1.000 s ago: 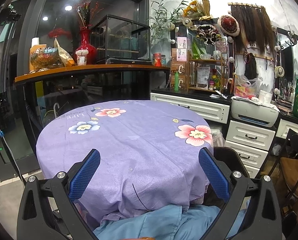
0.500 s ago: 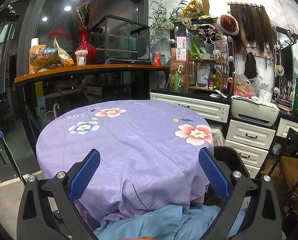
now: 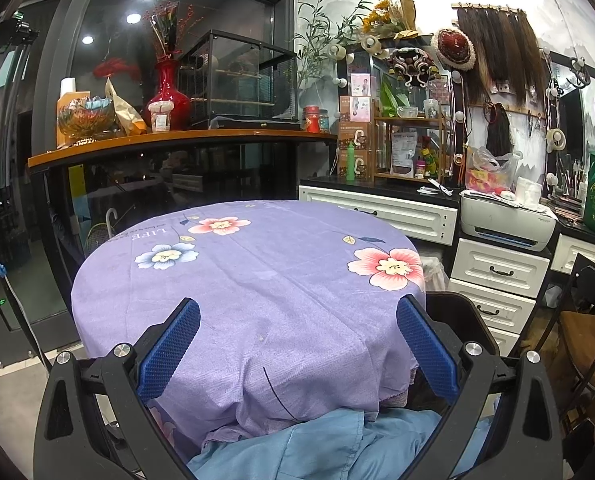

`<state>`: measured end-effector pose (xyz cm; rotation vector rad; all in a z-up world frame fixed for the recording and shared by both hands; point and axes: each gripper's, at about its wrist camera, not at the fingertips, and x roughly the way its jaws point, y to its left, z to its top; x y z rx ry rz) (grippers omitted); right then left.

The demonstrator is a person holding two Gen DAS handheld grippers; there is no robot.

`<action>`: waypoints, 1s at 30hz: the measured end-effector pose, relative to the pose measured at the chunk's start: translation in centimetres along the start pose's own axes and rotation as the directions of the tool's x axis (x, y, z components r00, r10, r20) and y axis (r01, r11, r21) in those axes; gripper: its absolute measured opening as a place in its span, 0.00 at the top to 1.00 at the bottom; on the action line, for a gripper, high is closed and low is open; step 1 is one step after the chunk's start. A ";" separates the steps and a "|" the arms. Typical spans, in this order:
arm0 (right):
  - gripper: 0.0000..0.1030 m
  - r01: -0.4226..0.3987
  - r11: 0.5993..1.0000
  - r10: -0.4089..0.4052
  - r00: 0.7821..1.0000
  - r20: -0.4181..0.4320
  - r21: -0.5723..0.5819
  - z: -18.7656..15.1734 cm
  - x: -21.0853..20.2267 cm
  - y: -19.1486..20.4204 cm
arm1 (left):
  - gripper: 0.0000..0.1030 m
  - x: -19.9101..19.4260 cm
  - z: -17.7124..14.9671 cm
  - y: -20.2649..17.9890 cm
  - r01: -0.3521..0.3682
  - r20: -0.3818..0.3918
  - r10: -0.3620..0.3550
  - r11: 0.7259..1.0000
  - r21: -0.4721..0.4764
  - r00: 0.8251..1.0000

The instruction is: Collect trash

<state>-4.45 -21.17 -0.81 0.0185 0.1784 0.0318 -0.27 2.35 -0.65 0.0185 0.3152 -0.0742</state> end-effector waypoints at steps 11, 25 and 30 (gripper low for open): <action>0.06 0.000 1.000 0.000 1.000 -0.001 0.000 0.1 0.0 0.0 | 0.05 0.3 -0.2 0.5 0.011 -0.002 -0.011 1.000 0.008 1.000; 0.06 -0.001 1.000 0.001 1.000 -0.002 0.000 0.2 0.0 -0.1 | 0.05 0.4 -0.3 0.6 0.013 -0.005 -0.013 1.000 0.013 1.000; 0.06 -0.001 1.000 0.001 1.000 -0.003 0.000 0.2 0.0 -0.1 | 0.05 0.4 -0.3 0.6 0.014 -0.005 -0.014 1.000 0.010 1.000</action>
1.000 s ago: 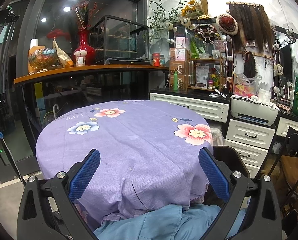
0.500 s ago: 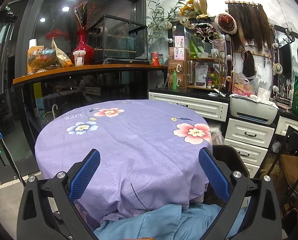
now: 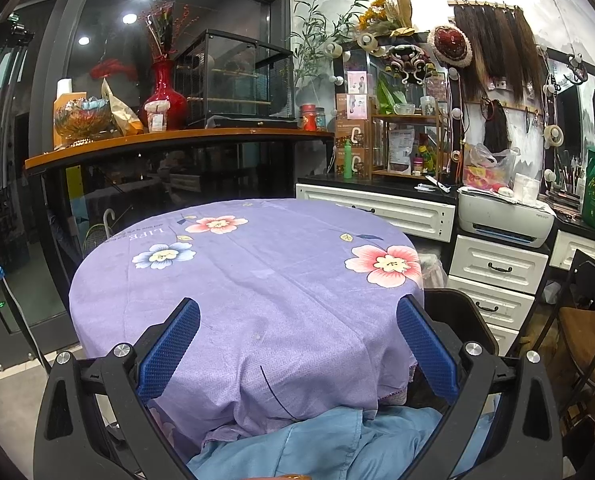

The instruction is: Collect trash

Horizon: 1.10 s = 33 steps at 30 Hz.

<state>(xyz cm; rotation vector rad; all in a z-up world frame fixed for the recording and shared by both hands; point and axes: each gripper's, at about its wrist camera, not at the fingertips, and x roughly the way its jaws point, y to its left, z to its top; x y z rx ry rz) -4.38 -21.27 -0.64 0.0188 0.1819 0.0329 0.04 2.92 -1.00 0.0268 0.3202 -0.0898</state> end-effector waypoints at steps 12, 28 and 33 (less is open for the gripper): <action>0.06 0.000 1.000 0.000 1.000 -0.001 0.000 -0.1 0.1 0.1 | 0.05 0.1 0.0 0.1 0.001 0.000 -0.001 1.000 0.003 1.000; 0.06 0.000 1.000 0.000 1.000 -0.004 0.001 0.0 0.1 0.1 | 0.05 0.2 0.0 0.3 0.010 0.002 -0.010 1.000 0.003 1.000; 0.06 -0.001 1.000 0.001 1.000 -0.004 0.000 -0.4 0.1 0.2 | 0.05 0.3 0.0 0.4 0.014 -0.001 -0.014 1.000 0.005 1.000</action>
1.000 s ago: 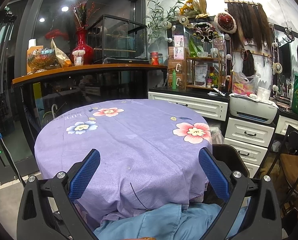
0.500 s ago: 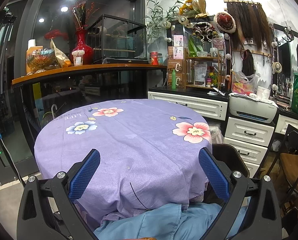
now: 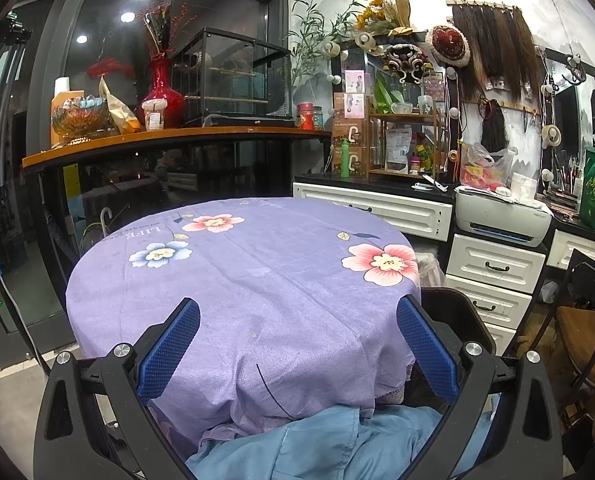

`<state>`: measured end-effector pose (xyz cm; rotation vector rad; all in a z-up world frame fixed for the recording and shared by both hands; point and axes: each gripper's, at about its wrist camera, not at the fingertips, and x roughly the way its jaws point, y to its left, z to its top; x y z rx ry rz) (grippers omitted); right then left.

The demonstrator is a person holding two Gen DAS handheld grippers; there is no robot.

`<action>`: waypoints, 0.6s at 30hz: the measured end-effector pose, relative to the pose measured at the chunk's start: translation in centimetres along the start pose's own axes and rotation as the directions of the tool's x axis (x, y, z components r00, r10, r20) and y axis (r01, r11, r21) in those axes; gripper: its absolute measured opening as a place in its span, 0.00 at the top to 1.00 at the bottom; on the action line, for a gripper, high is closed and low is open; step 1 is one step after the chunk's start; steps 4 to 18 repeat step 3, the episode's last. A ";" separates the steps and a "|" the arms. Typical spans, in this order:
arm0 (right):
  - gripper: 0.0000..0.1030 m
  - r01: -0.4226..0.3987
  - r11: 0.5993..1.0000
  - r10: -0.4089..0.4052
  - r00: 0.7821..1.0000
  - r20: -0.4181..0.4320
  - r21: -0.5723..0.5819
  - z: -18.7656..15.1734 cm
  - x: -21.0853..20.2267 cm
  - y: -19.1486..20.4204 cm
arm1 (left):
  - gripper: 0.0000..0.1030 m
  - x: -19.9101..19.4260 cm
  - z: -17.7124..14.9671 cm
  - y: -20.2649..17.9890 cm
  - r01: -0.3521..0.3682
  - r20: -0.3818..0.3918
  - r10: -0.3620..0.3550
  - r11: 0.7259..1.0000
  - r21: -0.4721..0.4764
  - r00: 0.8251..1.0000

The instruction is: Collect trash

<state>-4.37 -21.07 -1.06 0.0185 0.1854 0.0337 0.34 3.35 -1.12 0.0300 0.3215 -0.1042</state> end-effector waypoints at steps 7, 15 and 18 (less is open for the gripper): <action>0.06 0.001 1.000 -0.001 1.000 0.000 0.000 -0.1 0.0 0.1 | 0.05 0.1 0.0 0.2 0.002 0.000 -0.002 1.000 0.000 1.000; 0.06 0.001 1.000 -0.001 1.000 0.000 0.000 -0.1 0.0 0.1 | 0.05 0.1 0.0 0.2 0.002 0.000 -0.002 1.000 0.000 1.000; 0.06 0.001 1.000 -0.001 1.000 0.000 0.000 -0.1 0.0 0.1 | 0.05 0.1 0.0 0.2 0.002 0.000 -0.002 1.000 0.000 1.000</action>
